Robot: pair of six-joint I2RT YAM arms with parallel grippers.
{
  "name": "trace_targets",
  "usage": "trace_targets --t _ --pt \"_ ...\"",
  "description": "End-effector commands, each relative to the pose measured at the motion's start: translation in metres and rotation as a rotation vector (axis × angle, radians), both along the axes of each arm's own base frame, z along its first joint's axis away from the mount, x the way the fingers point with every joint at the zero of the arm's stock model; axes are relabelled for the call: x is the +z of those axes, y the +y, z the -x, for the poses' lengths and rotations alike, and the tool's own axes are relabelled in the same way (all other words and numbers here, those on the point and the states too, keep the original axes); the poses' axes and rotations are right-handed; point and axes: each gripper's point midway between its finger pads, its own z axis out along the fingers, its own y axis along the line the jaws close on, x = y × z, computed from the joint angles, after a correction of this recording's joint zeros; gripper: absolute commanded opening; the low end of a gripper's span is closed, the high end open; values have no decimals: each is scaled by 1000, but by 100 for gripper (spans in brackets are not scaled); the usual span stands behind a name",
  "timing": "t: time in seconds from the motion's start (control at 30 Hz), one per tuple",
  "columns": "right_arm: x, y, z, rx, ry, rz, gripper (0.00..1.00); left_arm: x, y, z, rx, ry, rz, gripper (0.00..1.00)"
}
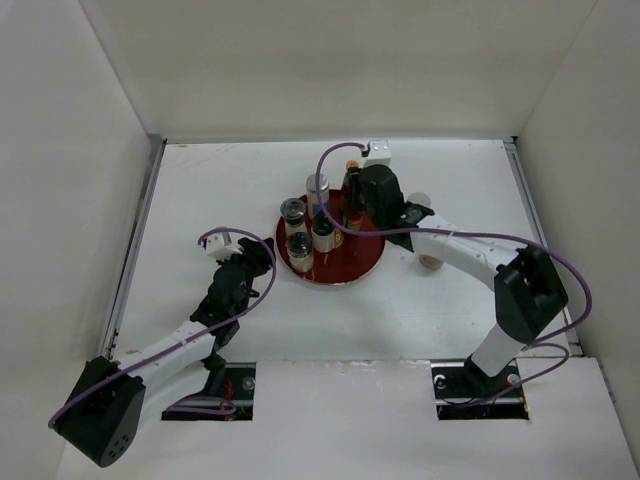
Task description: Organize the condiment bottles
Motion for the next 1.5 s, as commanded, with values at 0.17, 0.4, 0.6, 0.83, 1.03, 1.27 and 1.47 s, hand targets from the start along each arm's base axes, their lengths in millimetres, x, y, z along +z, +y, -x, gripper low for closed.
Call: trace_targets --t 0.17,0.4,0.6,0.83,1.03,1.27,1.47 --pt "55 38 -8 29 -156 -145 34 13 0 -1 -1 -52 41 46" --pt "53 33 -3 15 -156 -138 73 12 1 0 0 -49 42 46" --pt "71 3 17 -12 -187 -163 81 13 1 0 -1 -51 40 46" --pt "44 -109 20 -265 -147 -88 91 15 0 0 -2 -54 47 46" --pt "-6 -147 16 -363 -7 39 94 15 -1 -1 -8 -54 44 46" --pt "-27 -148 7 -384 37 63 90 16 1 1 -4 -60 44 46" --pt "-36 -153 -3 -409 60 61 81 15 0 0 -8 -55 48 46"
